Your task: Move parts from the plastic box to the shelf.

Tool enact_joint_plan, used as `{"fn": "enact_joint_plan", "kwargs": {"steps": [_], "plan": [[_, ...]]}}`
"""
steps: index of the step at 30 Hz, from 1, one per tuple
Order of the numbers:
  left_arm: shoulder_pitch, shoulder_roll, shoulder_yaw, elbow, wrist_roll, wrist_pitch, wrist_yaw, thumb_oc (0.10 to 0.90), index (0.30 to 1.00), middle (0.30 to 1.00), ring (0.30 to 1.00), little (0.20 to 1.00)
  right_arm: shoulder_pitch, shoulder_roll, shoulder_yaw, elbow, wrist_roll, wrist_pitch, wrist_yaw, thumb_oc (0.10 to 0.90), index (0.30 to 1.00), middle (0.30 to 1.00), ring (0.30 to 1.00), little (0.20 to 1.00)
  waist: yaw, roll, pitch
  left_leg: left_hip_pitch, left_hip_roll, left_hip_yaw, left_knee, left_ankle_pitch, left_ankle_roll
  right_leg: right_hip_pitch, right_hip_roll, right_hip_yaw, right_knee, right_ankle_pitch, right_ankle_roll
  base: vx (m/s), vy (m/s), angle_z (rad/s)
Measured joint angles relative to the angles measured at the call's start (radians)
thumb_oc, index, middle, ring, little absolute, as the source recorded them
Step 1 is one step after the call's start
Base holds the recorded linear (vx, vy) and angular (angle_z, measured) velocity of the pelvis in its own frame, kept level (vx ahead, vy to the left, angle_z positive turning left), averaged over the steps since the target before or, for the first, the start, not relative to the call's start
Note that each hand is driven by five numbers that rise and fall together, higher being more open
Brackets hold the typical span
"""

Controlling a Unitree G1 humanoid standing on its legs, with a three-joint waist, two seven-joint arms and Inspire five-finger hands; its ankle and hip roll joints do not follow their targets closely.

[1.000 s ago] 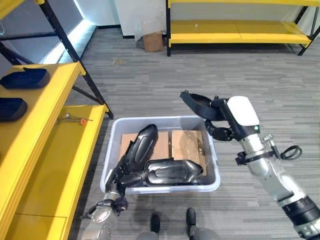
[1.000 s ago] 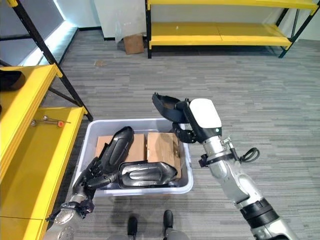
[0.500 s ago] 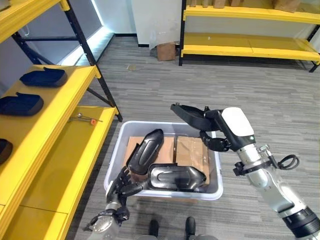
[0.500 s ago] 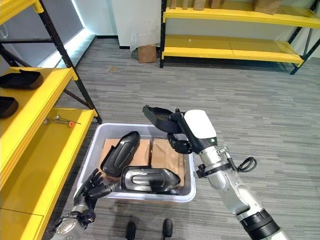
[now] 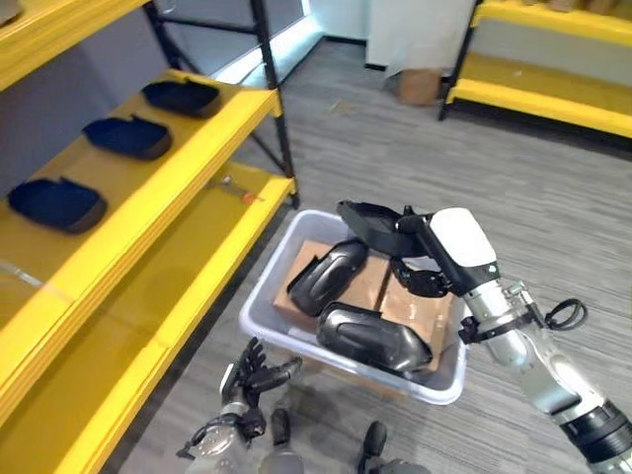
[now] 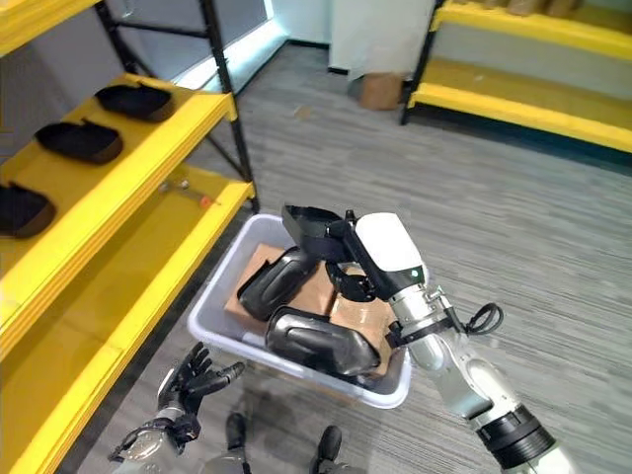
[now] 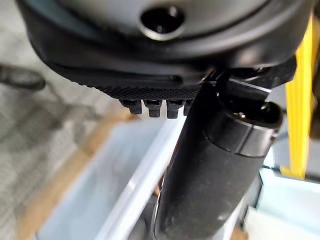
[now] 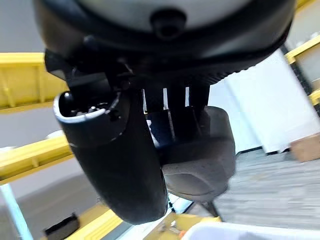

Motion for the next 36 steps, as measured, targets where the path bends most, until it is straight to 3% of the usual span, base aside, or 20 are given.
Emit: {"fn": "enact_joint_plan", "kwargs": {"steps": [2, 3, 4, 5, 7, 10, 11, 16, 21, 25, 26, 27, 28, 29, 32, 33, 34, 35, 36], "plan": [[0.014, -0.001, -0.014, -0.030, 0.001, 0.000, -0.011, 0.900, 1.000, 1.000, 1.000, 1.000, 0.030, -0.001, -0.026, -0.004, -0.003, -0.001, 0.000, 0.400, 0.300, 0.300, 0.300, 0.300, 0.012, 0.004, -0.001, 0.017, 0.016, -0.006, 0.086, 0.006, -0.001, 0.016, -0.032, -0.029, 0.000, -0.004, 0.015, 0.03, 0.105, 0.91], [0.053, -0.003, -0.013, -0.059, 0.001, -0.001, -0.023, 0.900, 1.000, 1.000, 1.000, 1.000, 0.058, 0.009, -0.046, -0.007, -0.007, -0.001, 0.000, 0.400, 0.300, 0.300, 0.300, 0.300, 0.014, 0.034, -0.007, 0.079, 0.012, -0.079, 0.085, 0.082, 0.029, 0.033, -0.034, -0.040, 0.010, -0.012, 0.061, 0.08, 0.188, 0.68], [0.059, -0.005, -0.013, -0.057, 0.001, 0.000, -0.028, 0.900, 1.000, 1.000, 1.000, 1.000, 0.065, 0.009, -0.061, -0.010, -0.009, -0.006, 0.000, 0.400, 0.300, 0.300, 0.300, 0.300, 0.017, 0.057, -0.007, 0.104, 0.012, -0.116, 0.037, 0.070, 0.000, 0.042, -0.039, -0.053, 0.022, -0.010, 0.076, 0.15, 0.359, 1.04], [0.055, 0.007, -0.007, -0.057, 0.002, 0.002, -0.028, 0.900, 1.000, 1.000, 1.000, 1.000, 0.093, 0.038, -0.086, -0.010, -0.010, -0.004, -0.001, 0.400, 0.300, 0.300, 0.300, 0.300, 0.012, 0.058, -0.008, 0.145, -0.048, -0.142, -0.068, 0.055, 0.004, 0.063, -0.072, -0.076, 0.034, 0.008, 0.118, 0.15, 0.335, 0.90], [0.037, 0.007, -0.004, -0.057, 0.003, 0.002, -0.028, 0.900, 1.000, 1.000, 1.000, 1.000, 0.095, 0.040, -0.099, -0.010, -0.010, -0.004, 0.001, 0.400, 0.300, 0.300, 0.300, 0.300, 0.013, 0.057, -0.009, 0.155, -0.087, -0.166, -0.105, 0.044, 0.016, 0.075, -0.098, -0.095, 0.039, 0.010, 0.145, 0.11, 0.283, 0.83], [0.030, 0.023, -0.002, -0.089, 0.004, 0.002, -0.027, 0.900, 1.000, 1.000, 1.000, 1.000, 0.095, 0.051, -0.105, -0.011, -0.010, -0.008, 0.003, 0.400, 0.300, 0.300, 0.300, 0.300, 0.031, 0.051, -0.008, 0.153, -0.147, -0.218, -0.105, 0.028, 0.041, 0.107, -0.159, -0.072, 0.043, 0.013, 0.153, 0.06, 0.253, 0.68], [0.036, 0.045, 0.004, -0.116, 0.010, 0.002, -0.030, 0.900, 1.000, 1.000, 1.000, 1.000, 0.093, 0.064, -0.107, -0.011, -0.010, -0.013, 0.003, 0.400, 0.300, 0.300, 0.300, 0.300, 0.063, 0.042, -0.010, 0.153, -0.172, -0.232, -0.105, 0.021, 0.050, 0.119, -0.178, -0.051, 0.045, 0.014, 0.165, 0.04, 0.245, 0.38], [0.038, 0.067, 0.033, -0.124, 0.011, -0.001, -0.028, 0.900, 1.000, 1.000, 1.000, 1.000, 0.059, 0.110, -0.090, -0.011, -0.015, -0.002, 0.017, 0.400, 0.300, 0.300, 0.300, 0.300, 0.113, 0.017, -0.013, 0.152, -0.213, -0.274, -0.105, 0.017, 0.060, 0.152, -0.213, -0.074, 0.045, 0.023, 0.181, 0.05, 0.214, 0.31], [0.060, 0.078, 0.040, -0.128, 0.011, 0.001, -0.028, 0.900, 1.000, 1.000, 1.000, 1.000, -0.011, 0.136, -0.058, -0.012, -0.019, 0.003, 0.021, 0.400, 0.300, 0.300, 0.300, 0.300, 0.130, -0.040, -0.020, 0.146, -0.232, -0.295, -0.105, 0.020, 0.071, 0.164, -0.233, -0.086, 0.038, 0.023, 0.183, 0.01, 0.042, 0.16], [0.078, 0.080, 0.042, -0.129, 0.011, 0.002, -0.028, 0.900, 1.000, 1.000, 1.000, 1.000, -0.015, 0.138, -0.058, -0.013, -0.019, 0.002, 0.023, 0.400, 0.300, 0.300, 0.300, 0.300, 0.131, -0.048, -0.025, 0.131, -0.242, -0.295, -0.105, 0.023, 0.073, 0.166, -0.232, -0.087, 0.018, 0.037, 0.207, 0.06, 0.271, -0.02], [0.085, 0.073, 0.050, -0.130, 0.011, 0.002, -0.031, 0.900, 1.000, 1.000, 1.000, 1.000, -0.018, 0.153, -0.055, -0.022, -0.024, 0.026, 0.023, 0.400, 0.300, 0.300, 0.300, 0.300, 0.143, -0.057, -0.025, 0.119, -0.260, -0.295, -0.094, 0.009, 0.084, 0.169, -0.251, -0.113, 0.018, 0.040, 0.255, 0.08, 0.319, 0.35], [0.073, 0.022, 0.059, -0.132, 0.012, -0.001, -0.032, 0.900, 1.000, 1.000, 1.000, 1.000, -0.021, 0.153, -0.042, -0.032, -0.032, 0.068, 0.023, 0.400, 0.300, 0.300, 0.300, 0.300, 0.140, -0.062, -0.028, 0.074, -0.309, -0.300, -0.029, -0.031, 0.146, 0.182, -0.281, -0.142, 0.031, 0.043, 0.266, 0.01, 0.036, 0.61], [0.077, -0.012, 0.059, -0.134, 0.012, -0.001, -0.029, 0.900, 1.000, 1.000, 1.000, 1.000, -0.029, 0.155, -0.034, -0.024, -0.040, 0.077, 0.022, 0.400, 0.300, 0.300, 0.300, 0.300, 0.142, -0.046, -0.038, 0.062, -0.333, -0.341, -0.029, -0.032, 0.165, 0.183, -0.291, -0.148, 0.059, 0.042, 0.264, 0.05, 0.190, 0.68], [0.083, -0.015, 0.047, -0.141, 0.011, -0.001, -0.027, 0.900, 1.000, 1.000, 1.000, 1.000, -0.041, 0.156, -0.019, -0.018, -0.045, 0.079, 0.025, 0.400, 0.300, 0.300, 0.300, 0.300, 0.149, -0.034, -0.054, 0.074, -0.329, -0.336, -0.039, -0.025, 0.154, 0.169, -0.301, -0.134, 0.068, 0.037, 0.255, 0.05, 0.206, 0.37], [0.087, 0.034, 0.072, -0.159, 0.019, -0.001, -0.020, 0.900, 1.000, 1.000, 1.000, 1.000, -0.084, 0.179, 0.026, -0.032, -0.075, 0.046, 0.030, 0.400, 0.300, 0.300, 0.300, 0.300, 0.174, -0.071, -0.057, 0.047, -0.371, -0.365, -0.048, -0.003, 0.166, 0.162, -0.328, -0.141, 0.093, 0.043, 0.248, 0.10, 0.353, 0.38], [0.080, 0.035, 0.079, -0.149, 0.027, 0.000, -0.021, 0.900, 1.000, 1.000, 1.000, 1.000, -0.083, 0.180, 0.024, -0.032, -0.085, 0.049, 0.037, 0.400, 0.300, 0.300, 0.300, 0.300, 0.174, -0.068, -0.058, 0.040, -0.382, -0.387, -0.023, -0.015, 0.182, 0.160, -0.354, -0.114, 0.150, 0.043, 0.248, 0.03, 0.194, 1.25], [0.080, 0.037, 0.070, -0.141, 0.044, -0.001, -0.016, 0.900, 1.000, 1.000, 1.000, 1.000, -0.080, 0.162, 0.032, -0.032, -0.086, 0.059, 0.047, 0.400, 0.300, 0.300, 0.300, 0.300, 0.141, -0.046, -0.065, 0.049, -0.408, -0.463, -0.024, -0.016, 0.210, 0.144, -0.389, -0.013, 0.285, 0.043, 0.217, 0.03, 0.182, 1.55], [0.078, 0.044, 0.064, -0.143, 0.044, -0.002, -0.008, 0.900, 1.000, 1.000, 1.000, 1.000, -0.078, 0.155, 0.035, -0.032, -0.087, 0.057, 0.048, 0.400, 0.300, 0.300, 0.300, 0.300, 0.117, -0.030, -0.067, 0.057, -0.406, -0.507, -0.048, 0.004, 0.226, 0.112, -0.386, 0.122, 0.350, 0.005, 0.191, 0.10, 0.146, 1.35], [0.074, 0.060, 0.065, -0.146, 0.045, -0.007, -0.003, 0.900, 1.000, 1.000, 1.000, 1.000, -0.083, 0.155, 0.037, -0.032, -0.089, 0.053, 0.054, 0.400, 0.300, 0.300, 0.300, 0.300, 0.129, -0.029, -0.067, 0.068, -0.405, -0.513, -0.075, 0.005, 0.245, 0.065, -0.367, 0.231, 0.375, -0.036, 0.222, 0.09, 0.146, 0.60]]}}
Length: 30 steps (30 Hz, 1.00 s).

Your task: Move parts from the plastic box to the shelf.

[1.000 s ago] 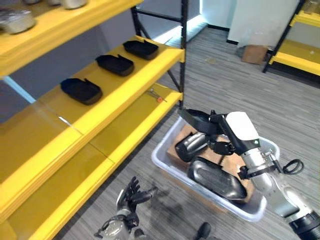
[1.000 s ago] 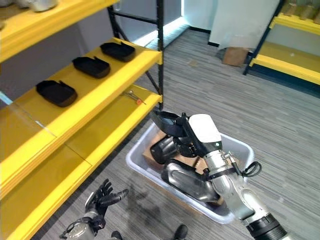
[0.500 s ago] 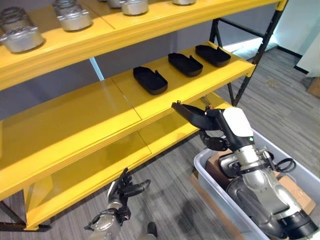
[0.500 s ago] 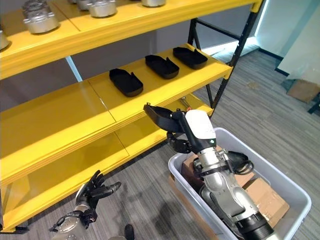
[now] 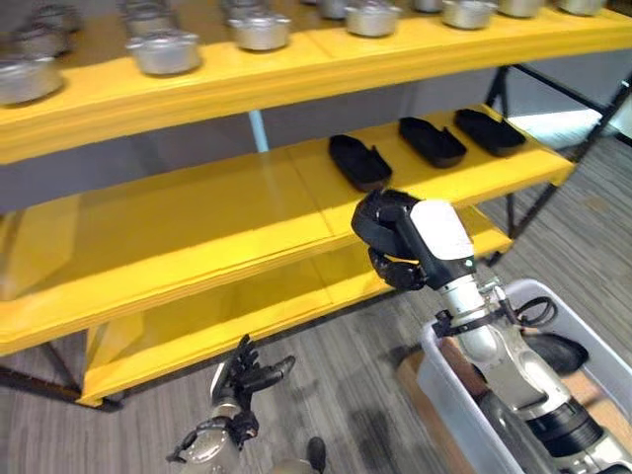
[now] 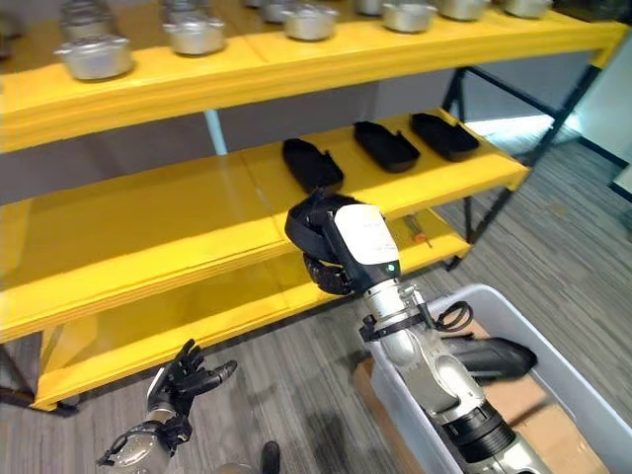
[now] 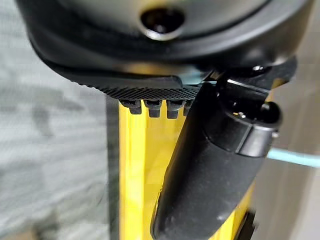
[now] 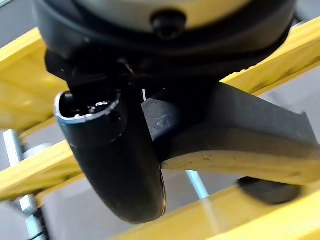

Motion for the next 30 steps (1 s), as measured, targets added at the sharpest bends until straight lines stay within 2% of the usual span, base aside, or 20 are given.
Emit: {"fn": "enact_joint_plan", "kwargs": {"steps": [1, 2, 3, 5, 8, 9, 11, 12, 13, 14, 15, 16, 17, 19, 21, 22, 23, 26, 27, 30], "plan": [[-0.003, 0.017, 0.003, 0.002, 0.000, -0.002, 0.005, 0.900, 1.000, 1.000, 1.000, 1.000, -0.010, -0.002, 0.000, 0.000, -0.006, -0.013, 0.007, 0.400, 0.300, 0.300, 0.300, 0.300, 0.010, -0.002, 0.000, -0.001, -0.003, -0.006, -0.008, 0.006, 0.008, -0.055, 0.018, 0.068, 0.035, -0.037, 0.002, 0.10, 0.138, 0.27], [-0.011, 0.030, 0.002, 0.012, 0.001, 0.000, 0.008, 0.900, 1.000, 1.000, 1.000, 1.000, -0.010, -0.001, -0.004, -0.001, -0.007, -0.025, 0.007, 0.400, 0.300, 0.300, 0.300, 0.300, -0.007, 0.007, 0.005, -0.003, -0.003, -0.046, -0.007, 0.009, 0.016, -0.087, 0.079, 0.171, 0.065, -0.084, -0.007, 0.08, 0.116, 0.73], [-0.021, 0.047, -0.003, 0.015, 0.005, 0.006, 0.012, 0.900, 1.000, 1.000, 1.000, 1.000, -0.004, -0.002, -0.004, -0.002, -0.007, -0.030, 0.007, 0.400, 0.300, 0.300, 0.300, 0.300, -0.042, 0.026, 0.018, 0.005, 0.001, -0.098, -0.010, 0.015, 0.027, -0.109, 0.167, 0.247, 0.094, -0.135, -0.016, 0.07, 0.078, 1.01], [-0.022, 0.056, -0.016, 0.014, 0.007, 0.005, 0.009, 0.900, 1.000, 1.000, 1.000, 1.000, 0.016, -0.002, -0.005, -0.005, -0.007, -0.031, 0.008, 0.400, 0.300, 0.300, 0.300, 0.300, -0.051, 0.039, 0.034, 0.057, -0.006, -0.129, -0.026, 0.013, 0.038, -0.181, 0.260, 0.243, 0.119, -0.178, -0.056, 0.05, 0.005, 0.76], [-0.017, 0.053, -0.031, 0.007, 0.013, 0.004, 0.004, 0.900, 1.000, 1.000, 1.000, 1.000, 0.032, -0.003, -0.005, -0.014, -0.006, -0.056, 0.008, 0.400, 0.300, 0.300, 0.300, 0.300, -0.077, 0.046, 0.041, 0.074, -0.023, -0.171, -0.021, -0.004, 0.053, -0.294, 0.317, 0.210, 0.085, -0.157, -0.077, 0.05, -0.027, 0.54], [-0.019, 0.051, -0.040, 0.007, 0.017, 0.004, 0.003, 0.900, 1.000, 1.000, 1.000, 1.000, 0.032, -0.004, -0.005, -0.015, -0.005, -0.065, 0.008, 0.400, 0.300, 0.300, 0.300, 0.300, -0.096, 0.052, 0.050, 0.077, -0.022, -0.201, -0.022, -0.003, 0.053, -0.333, 0.353, 0.235, 0.043, -0.134, -0.061, 0.08, -0.048, 0.68], [-0.022, 0.046, -0.050, 0.009, 0.038, 0.006, -0.003, 0.900, 1.000, 1.000, 1.000, 1.000, 0.032, -0.013, -0.005, -0.015, -0.005, -0.066, 0.008, 0.400, 0.300, 0.300, 0.300, 0.300, -0.114, 0.042, 0.066, 0.104, -0.032, -0.245, -0.023, -0.001, 0.028, -0.370, 0.390, 0.259, -0.034, -0.073, -0.068, 0.14, -0.108, 0.70], [-0.024, 0.041, -0.050, 0.011, 0.039, 0.006, -0.002, 0.900, 1.000, 1.000, 1.000, 1.000, 0.034, -0.016, -0.005, -0.015, -0.004, -0.066, 0.008, 0.400, 0.300, 0.300, 0.300, 0.300, -0.123, 0.039, 0.067, 0.111, -0.039, -0.282, -0.021, -0.015, 0.010, -0.370, 0.411, 0.302, -0.067, -0.051, -0.063, 0.14, -0.164, 1.05], [-0.038, 0.032, -0.050, 0.012, 0.039, 0.006, -0.002, 0.900, 1.000, 1.000, 1.000, 1.000, 0.034, -0.025, -0.007, -0.015, -0.004, -0.064, 0.009, 0.400, 0.300, 0.300, 0.300, 0.300, -0.140, 0.034, 0.070, 0.130, -0.041, -0.318, -0.025, -0.024, -0.001, -0.335, 0.438, 0.376, -0.160, 0.003, -0.062, 0.13, -0.152, 1.11], [-0.043, 0.029, -0.050, 0.010, 0.040, 0.006, -0.003, 0.900, 1.000, 1.000, 1.000, 1.000, 0.035, -0.025, -0.013, -0.015, -0.004, -0.067, 0.009, 0.400, 0.300, 0.300, 0.300, 0.300, -0.143, 0.029, 0.071, 0.144, -0.042, -0.315, -0.026, -0.029, -0.007, -0.300, 0.437, 0.363, -0.201, 0.029, -0.076, 0.21, -0.205, 1.18], [-0.041, 0.019, -0.045, 0.010, 0.044, 0.006, -0.002, 0.900, 1.000, 1.000, 1.000, 1.000, 0.037, -0.025, -0.024, -0.014, -0.003, -0.067, 0.009, 0.400, 0.300, 0.300, 0.300, 0.300, -0.141, 0.027, 0.070, 0.182, -0.048, -0.278, -0.026, -0.052, -0.015, -0.219, 0.416, 0.319, -0.261, 0.073, -0.104, 0.20, -0.164, 0.68], [-0.037, 0.018, -0.038, 0.007, 0.043, 0.005, -0.002, 0.900, 1.000, 1.000, 1.000, 1.000, 0.031, -0.024, -0.030, -0.013, -0.002, -0.071, 0.009, 0.400, 0.300, 0.300, 0.300, 0.300, -0.132, 0.024, 0.069, 0.199, -0.047, -0.257, -0.026, -0.072, -0.019, -0.183, 0.404, 0.314, -0.271, 0.115, -0.110, 0.17, -0.167, 0.37], [-0.034, 0.010, -0.027, 0.009, 0.043, 0.006, 0.001, 0.900, 1.000, 1.000, 1.000, 1.000, 0.030, -0.022, -0.033, -0.012, 0.007, -0.072, 0.009, 0.400, 0.300, 0.300, 0.300, 0.300, -0.119, 0.025, 0.068, 0.216, -0.038, -0.254, -0.026, -0.084, -0.030, -0.153, 0.412, 0.318, -0.296, 0.100, -0.115, 0.10, -0.136, -0.06], [-0.022, 0.000, -0.010, 0.000, 0.043, 0.004, 0.002, 0.900, 1.000, 1.000, 1.000, 1.000, 0.025, -0.028, -0.033, -0.012, 0.018, -0.078, 0.009, 0.400, 0.300, 0.300, 0.300, 0.300, -0.106, 0.027, 0.068, 0.225, -0.022, -0.209, -0.026, -0.085, -0.034, -0.116, 0.435, 0.318, -0.347, 0.121, -0.142, 0.06, -0.097, -0.19], [-0.022, -0.006, -0.010, -0.001, 0.043, 0.005, 0.002, 0.900, 1.000, 1.000, 1.000, 1.000, 0.016, -0.035, -0.033, -0.012, 0.038, -0.077, 0.009, 0.400, 0.300, 0.300, 0.300, 0.300, -0.104, 0.025, 0.068, 0.217, -0.010, -0.193, 0.000, -0.099, -0.061, -0.097, 0.450, 0.321, -0.375, 0.133, -0.167, 0.06, -0.121, -0.16], [-0.024, -0.018, -0.010, -0.003, 0.043, 0.005, 0.000, 0.900, 1.000, 1.000, 1.000, 1.000, 0.018, -0.039, -0.033, -0.012, 0.046, -0.074, 0.009, 0.400, 0.300, 0.300, 0.300, 0.300, -0.106, 0.015, 0.070, 0.188, -0.010, -0.192, 0.043, -0.130, -0.084, -0.090, 0.448, 0.331, -0.374, 0.133, -0.181, 0.05, -0.130, -0.07], [-0.028, -0.020, -0.011, -0.009, 0.043, 0.005, -0.004, 0.900, 1.000, 1.000, 1.000, 1.000, 0.018, -0.044, -0.035, -0.013, 0.053, -0.072, 0.009, 0.400, 0.300, 0.300, 0.300, 0.300, -0.109, 0.005, 0.072, 0.187, 0.006, -0.182, 0.024, -0.153, -0.083, -0.084, 0.450, 0.336, -0.374, 0.124, -0.192, 0.04, -0.132, 0.04], [-0.041, -0.021, -0.011, -0.034, 0.043, 0.005, -0.002, 0.900, 1.000, 1.000, 1.000, 1.000, 0.008, -0.067, -0.041, -0.013, 0.055, -0.070, 0.009, 0.400, 0.300, 0.300, 0.300, 0.300, -0.116, 0.013, 0.071, 0.172, 0.103, -0.184, -0.030, -0.117, -0.105, -0.078, 0.497, 0.324, -0.375, 0.102, -0.193, 0.03, -0.104, 0.00], [-0.042, -0.020, -0.010, -0.037, 0.043, 0.004, -0.002, 0.900, 1.000, 1.000, 1.000, 1.000, 0.008, -0.063, -0.044, -0.012, 0.055, -0.070, 0.009, 0.400, 0.300, 0.300, 0.300, 0.300, -0.114, 0.012, 0.073, 0.173, 0.117, -0.192, -0.027, -0.119, -0.138, -0.075, 0.504, 0.321, -0.375, 0.096, -0.191, 0.03, -0.069, -0.05], [-0.044, -0.026, -0.015, -0.038, 0.042, 0.005, -0.003, 0.900, 1.000, 1.000, 1.000, 1.000, 0.010, -0.061, -0.051, -0.013, 0.063, -0.077, 0.009, 0.400, 0.300, 0.300, 0.300, 0.300, -0.122, -0.003, 0.070, 0.163, 0.116, -0.204, -0.027, -0.116, -0.138, -0.074, 0.502, 0.311, -0.376, 0.083, -0.178, 0.04, -0.112, 0.09]]}}
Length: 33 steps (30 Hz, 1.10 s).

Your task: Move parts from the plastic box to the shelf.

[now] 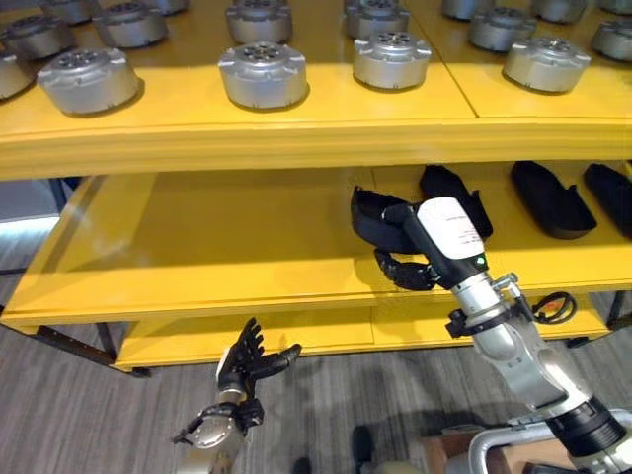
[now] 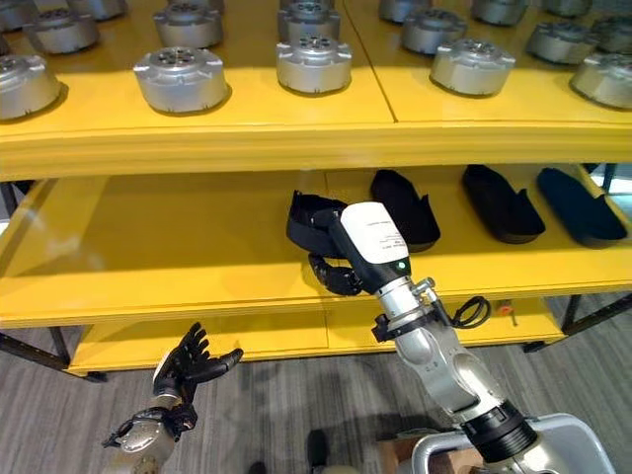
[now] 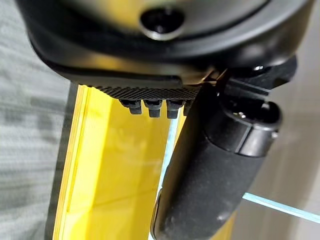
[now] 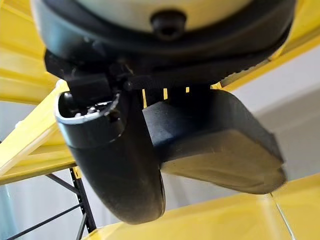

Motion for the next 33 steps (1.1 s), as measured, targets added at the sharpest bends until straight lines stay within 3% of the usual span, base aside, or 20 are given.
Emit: {"fn": "enact_joint_plan", "kwargs": {"steps": [10, 16, 17, 18, 20, 21, 22, 23, 26, 28, 29, 33], "plan": [[0.004, 0.001, -0.017, 0.009, -0.007, 0.000, 0.004, 0.900, 1.000, 1.000, 1.000, 1.000, -0.003, -0.014, -0.005, 0.000, 0.021, -0.012, 0.000, 0.400, 0.300, 0.300, 0.300, 0.300, 0.010, 0.002, -0.001, -0.044, 0.010, -0.101, 0.010, 0.022, -0.025, 0.000, 0.000, -0.085, 0.001, -0.012, -0.011, 0.04, -0.095, 0.33], [0.009, 0.003, -0.016, 0.054, -0.011, 0.000, 0.001, 0.900, 1.000, 1.000, 1.000, 1.000, -0.015, -0.030, -0.001, 0.001, 0.060, -0.020, 0.000, 0.400, 0.300, 0.300, 0.300, 0.300, 0.062, -0.010, 0.006, -0.176, -0.057, -0.113, 0.290, -0.003, -0.061, 0.017, -0.033, -0.123, 0.001, -0.036, -0.011, 0.03, -0.016, 0.26], [0.008, 0.010, -0.016, 0.062, -0.011, 0.000, 0.000, 0.900, 1.000, 1.000, 1.000, 1.000, -0.025, -0.033, 0.000, 0.001, 0.070, -0.025, 0.000, 0.400, 0.300, 0.300, 0.300, 0.300, 0.062, -0.025, 0.021, -0.224, -0.061, -0.111, 0.371, -0.021, -0.050, 0.030, -0.044, -0.133, 0.000, -0.039, -0.041, 0.09, 0.065, 0.26], [0.005, 0.016, -0.016, 0.070, -0.011, 0.000, -0.001, 0.900, 1.000, 1.000, 1.000, 1.000, -0.026, -0.033, 0.000, 0.001, 0.070, -0.029, 0.000, 0.400, 0.300, 0.300, 0.300, 0.300, 0.056, -0.033, 0.030, -0.233, -0.026, -0.097, 0.351, -0.031, -0.046, 0.037, -0.045, -0.147, -0.001, -0.047, -0.054, 0.14, 0.148, 0.42], [-0.003, 0.024, -0.016, 0.083, -0.011, 0.001, -0.001, 0.900, 1.000, 1.000, 1.000, 1.000, -0.030, -0.040, -0.004, 0.001, 0.070, -0.035, -0.001, 0.400, 0.300, 0.300, 0.300, 0.300, 0.040, -0.052, 0.041, -0.237, 0.103, -0.052, 0.205, -0.001, -0.070, 0.031, -0.033, -0.174, -0.007, -0.058, -0.070, 0.12, 0.158, 0.33], [-0.002, 0.024, -0.022, 0.085, -0.011, 0.002, -0.001, 0.900, 1.000, 1.000, 1.000, 1.000, -0.030, -0.038, -0.004, 0.002, 0.071, -0.035, -0.004, 0.400, 0.300, 0.300, 0.300, 0.300, 0.034, -0.048, 0.044, -0.244, 0.163, -0.020, 0.138, 0.025, -0.083, 0.026, -0.025, -0.169, -0.004, -0.059, -0.059, 0.10, 0.115, 0.10], [-0.005, 0.023, -0.029, 0.088, -0.011, 0.002, -0.002, 0.900, 1.000, 1.000, 1.000, 1.000, -0.030, -0.036, -0.004, 0.006, 0.071, -0.035, -0.010, 0.400, 0.300, 0.300, 0.300, 0.300, 0.029, -0.044, 0.046, -0.239, 0.195, 0.006, 0.090, 0.048, -0.091, 0.016, -0.022, -0.160, -0.006, -0.055, -0.053, 0.13, 0.120, -0.17], [-0.004, 0.019, -0.034, 0.087, -0.010, 0.002, -0.002, 0.900, 1.000, 1.000, 1.000, 1.000, -0.030, -0.036, 0.000, 0.009, 0.070, -0.027, -0.009, 0.400, 0.300, 0.300, 0.300, 0.300, 0.033, -0.040, 0.048, -0.225, 0.196, -0.005, 0.061, 0.055, -0.093, 0.005, -0.021, -0.128, -0.001, -0.041, -0.035, 0.17, 0.203, -0.42], [0.010, -0.004, -0.032, 0.087, -0.011, 0.002, -0.003, 0.900, 1.000, 1.000, 1.000, 1.000, -0.029, -0.041, 0.006, 0.016, 0.070, -0.019, -0.008, 0.400, 0.300, 0.300, 0.300, 0.300, 0.030, 0.003, 0.053, -0.149, 0.163, 0.011, -0.005, 0.069, -0.084, 0.005, -0.022, -0.075, 0.001, -0.032, -0.017, 0.19, 0.244, -0.59], [0.001, -0.004, -0.032, 0.084, -0.011, 0.002, -0.022, 0.900, 1.000, 1.000, 1.000, 1.000, -0.022, -0.054, -0.004, 0.016, 0.069, -0.001, -0.008, 0.400, 0.300, 0.300, 0.300, 0.300, 0.020, 0.039, 0.053, -0.136, 0.138, 0.054, -0.005, 0.087, -0.058, 0.007, -0.023, -0.069, 0.001, -0.029, 0.002, 0.14, 0.193, -0.28], [-0.002, 0.002, -0.029, 0.077, -0.011, 0.001, -0.026, 0.900, 1.000, 1.000, 1.000, 1.000, -0.008, -0.049, -0.010, 0.017, 0.069, 0.010, -0.008, 0.400, 0.300, 0.300, 0.300, 0.300, 0.025, 0.036, 0.053, -0.129, 0.122, 0.059, -0.005, 0.104, -0.080, 0.007, -0.040, -0.059, 0.001, -0.028, 0.017, 0.13, 0.203, -0.15], [-0.008, 0.029, -0.019, 0.039, -0.009, -0.003, -0.026, 0.900, 1.000, 1.000, 1.000, 1.000, 0.002, -0.018, -0.002, 0.051, 0.067, 0.012, -0.002, 0.400, 0.300, 0.300, 0.300, 0.300, 0.042, 0.017, 0.052, -0.125, 0.032, 0.102, 0.000, 0.096, -0.023, 0.001, -0.130, -0.040, 0.001, -0.019, 0.064, 0.09, 0.168, -0.12]]}}
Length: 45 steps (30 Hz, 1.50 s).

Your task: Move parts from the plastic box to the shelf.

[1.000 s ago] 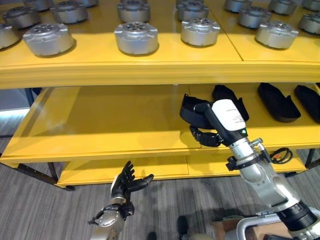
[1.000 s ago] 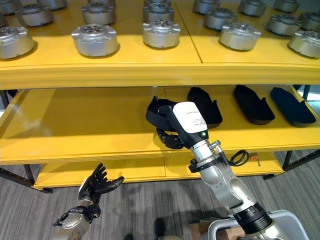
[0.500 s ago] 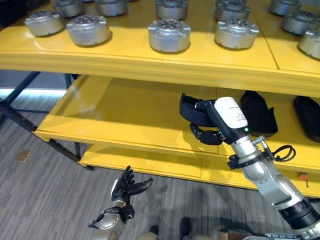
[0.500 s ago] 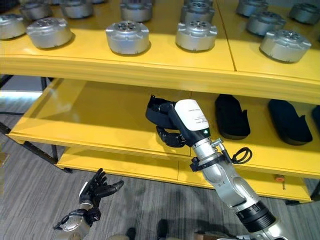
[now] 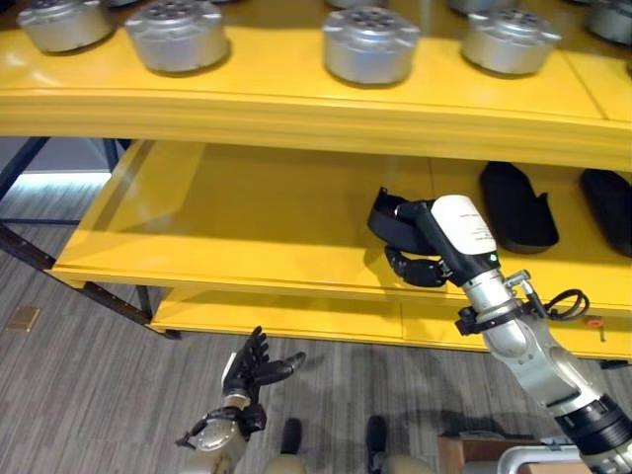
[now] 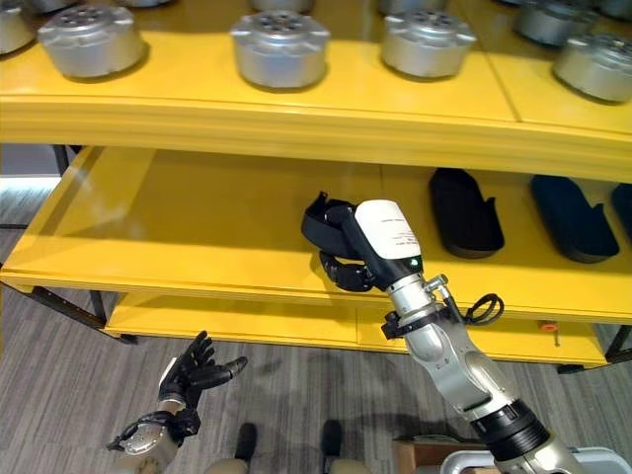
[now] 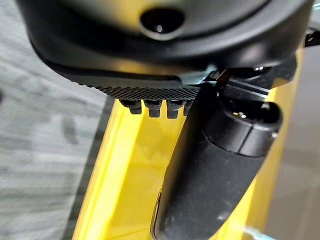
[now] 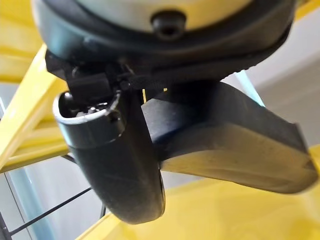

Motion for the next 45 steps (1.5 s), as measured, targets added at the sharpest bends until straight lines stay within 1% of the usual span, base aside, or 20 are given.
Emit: {"fn": "enact_joint_plan", "kwargs": {"steps": [1, 3, 6, 8, 12, 15, 16, 18, 19, 20, 21, 22, 23, 27, 31, 40, 45], "plan": [[0.003, 0.014, 0.001, -0.009, 0.000, 0.000, 0.001, 0.900, 1.000, 1.000, 1.000, 1.000, 0.000, 0.003, 0.007, 0.015, 0.000, 0.002, 0.005, 0.400, 0.300, 0.300, 0.300, 0.300, 0.015, 0.000, 0.000, -0.003, -0.020, 0.013, 0.000, 0.000, 0.014, -0.008, -0.022, 0.015, 0.000, -0.001, 0.015, 0.06, 0.130, -0.12], [0.008, 0.035, 0.009, -0.014, 0.001, -0.001, 0.003, 0.900, 1.000, 1.000, 1.000, 1.000, -0.007, 0.005, 0.022, 0.043, -0.014, 0.003, 0.006, 0.400, 0.300, 0.300, 0.300, 0.300, 0.023, -0.005, 0.000, -0.006, -0.046, 0.014, 0.000, -0.007, 0.028, -0.013, -0.044, 0.015, 0.000, -0.005, 0.031, 0.05, 0.150, -0.04], [0.015, 0.082, 0.000, -0.038, 0.001, 0.000, 0.001, 0.900, 1.000, 1.000, 1.000, 1.000, -0.072, 0.007, 0.054, 0.093, -0.021, 0.011, 0.009, 0.400, 0.300, 0.300, 0.300, 0.300, 0.036, -0.012, 0.001, -0.046, -0.057, 0.033, 0.001, -0.007, 0.038, -0.061, -0.058, 0.022, 0.000, 0.003, 0.047, -0.03, 0.079, -0.14], [0.010, 0.091, -0.009, -0.043, 0.001, -0.001, 0.002, 0.900, 1.000, 1.000, 1.000, 1.000, -0.112, 0.006, 0.069, 0.135, -0.038, 0.024, 0.008, 0.400, 0.300, 0.300, 0.300, 0.300, 0.046, -0.013, 0.001, -0.072, -0.062, 0.033, 0.001, -0.006, 0.040, -0.087, -0.062, 0.022, 0.000, 0.006, 0.050, -0.07, 0.065, -0.02], [-0.009, 0.096, -0.045, -0.053, 0.001, -0.002, -0.002, 0.900, 1.000, 1.000, 1.000, 1.000, -0.240, -0.005, 0.095, 0.223, -0.060, 0.031, -0.003, 0.400, 0.300, 0.300, 0.300, 0.300, 0.048, -0.013, 0.005, -0.136, -0.062, 0.034, 0.007, 0.000, 0.042, -0.149, -0.063, 0.021, 0.000, 0.011, 0.055, -0.08, 0.038, 0.00], [-0.040, 0.096, -0.071, -0.054, 0.000, -0.004, -0.013, 0.900, 1.000, 1.000, 1.000, 1.000, -0.327, -0.029, 0.116, 0.276, -0.060, 0.037, -0.013, 0.400, 0.300, 0.300, 0.300, 0.300, 0.048, -0.007, 0.026, -0.176, -0.062, 0.033, 0.022, 0.000, 0.041, -0.181, -0.063, 0.020, 0.000, 0.018, 0.057, -0.08, 0.017, 0.02], [-0.064, 0.096, -0.083, -0.063, 0.000, -0.009, -0.016, 0.900, 1.000, 1.000, 1.000, 1.000, -0.388, -0.053, 0.123, 0.300, -0.060, 0.043, -0.027, 0.400, 0.300, 0.300, 0.300, 0.300, 0.049, 0.001, 0.062, -0.204, -0.062, 0.031, 0.036, 0.002, 0.040, -0.200, -0.062, 0.018, 0.000, 0.025, 0.056, -0.08, 0.002, 0.02], [-0.076, 0.094, -0.085, -0.067, -0.001, -0.014, -0.016, 0.900, 1.000, 1.000, 1.000, 1.000, -0.422, -0.071, 0.129, 0.309, -0.060, 0.047, -0.045, 0.400, 0.300, 0.300, 0.300, 0.300, 0.049, 0.007, 0.083, -0.221, -0.061, 0.031, 0.041, 0.003, 0.038, -0.215, -0.061, 0.018, 0.000, 0.028, 0.055, -0.08, 0.004, 0.02], [-0.084, 0.095, -0.086, -0.069, -0.001, -0.020, -0.014, 0.900, 1.000, 1.000, 1.000, 1.000, -0.461, -0.105, 0.164, 0.320, -0.060, 0.046, -0.054, 0.400, 0.300, 0.300, 0.300, 0.300, 0.047, 0.010, 0.093, -0.249, -0.061, 0.030, 0.054, 0.003, 0.038, -0.237, -0.061, 0.018, 0.000, 0.032, 0.053, -0.09, 0.000, 0.03], [-0.091, 0.095, -0.086, -0.070, -0.001, -0.020, -0.014, 0.900, 1.000, 1.000, 1.000, 1.000, -0.474, -0.123, 0.172, 0.324, -0.060, 0.046, -0.053, 0.400, 0.300, 0.300, 0.300, 0.300, 0.048, 0.013, 0.101, -0.257, -0.061, 0.030, 0.058, 0.003, 0.038, -0.243, -0.061, 0.017, 0.000, 0.034, 0.053, -0.09, -0.008, 0.04], [-0.106, 0.095, -0.086, -0.070, -0.001, -0.023, -0.011, 0.900, 1.000, 1.000, 1.000, 1.000, -0.509, -0.145, 0.187, 0.350, -0.060, 0.043, -0.066, 0.400, 0.300, 0.300, 0.300, 0.300, 0.049, 0.015, 0.125, -0.272, -0.061, 0.029, 0.070, 0.004, 0.037, -0.250, -0.060, 0.016, 0.000, 0.037, 0.051, -0.09, -0.009, 0.07], [-0.113, 0.095, -0.088, -0.069, -0.001, -0.023, -0.011, 0.900, 1.000, 1.000, 1.000, 1.000, -0.532, -0.153, 0.204, 0.364, -0.060, 0.045, -0.073, 0.400, 0.300, 0.300, 0.300, 0.300, 0.046, 0.018, 0.135, -0.279, -0.061, 0.028, 0.074, 0.004, 0.037, -0.253, -0.060, 0.012, 0.000, 0.037, 0.050, -0.08, -0.011, 0.08], [-0.131, 0.095, -0.091, -0.072, -0.002, -0.030, -0.012, 0.900, 1.000, 1.000, 1.000, 1.000, -0.592, -0.177, 0.233, 0.406, -0.060, 0.043, -0.080, 0.400, 0.300, 0.300, 0.300, 0.300, 0.047, 0.021, 0.156, -0.291, -0.061, 0.026, 0.085, 0.004, 0.037, -0.260, -0.059, 0.010, 0.000, 0.041, 0.049, -0.06, -0.013, 0.07], [-0.153, 0.096, -0.096, -0.070, -0.003, -0.037, -0.012, 0.900, 1.000, 1.000, 1.000, 1.000, -0.658, -0.194, 0.249, 0.471, -0.060, 0.047, -0.080, 0.400, 0.300, 0.300, 0.300, 0.300, 0.051, 0.024, 0.182, -0.309, -0.061, 0.026, 0.094, 0.004, 0.036, -0.274, -0.059, 0.011, 0.001, 0.049, 0.048, -0.06, -0.005, 0.00], [-0.172, 0.096, -0.096, -0.071, -0.038, -0.040, -0.009, 0.900, 1.000, 1.000, 1.000, 1.000, -0.692, -0.202, 0.274, 0.511, -0.060, 0.050, -0.080, 0.400, 0.300, 0.300, 0.300, 0.300, 0.051, 0.024, 0.193, -0.326, -0.062, 0.028, 0.106, 0.004, 0.036, -0.286, -0.060, 0.013, 0.001, 0.055, 0.048, -0.01, 0.001, 0.00], [-0.195, 0.096, -0.099, -0.071, -0.039, -0.050, -0.006, 0.900, 1.000, 1.000, 1.000, 1.000, -0.700, -0.196, 0.286, 0.544, -0.059, 0.060, -0.079, 0.400, 0.300, 0.300, 0.300, 0.300, 0.055, 0.025, 0.194, -0.326, -0.062, 0.030, 0.109, 0.004, 0.036, -0.285, -0.059, 0.015, 0.001, 0.059, 0.046, 0.00, 0.000, 0.00], [-0.196, 0.096, -0.099, -0.071, -0.040, -0.050, 0.004, 0.900, 1.000, 1.000, 1.000, 1.000, -0.700, -0.177, 0.285, 0.544, -0.059, 0.072, -0.079, 0.400, 0.300, 0.300, 0.300, 0.300, 0.053, 0.025, 0.194, -0.325, -0.062, 0.030, 0.110, 0.005, 0.035, -0.284, -0.059, 0.015, 0.001, 0.061, 0.045, 0.00, 0.000, 0.00]]}}
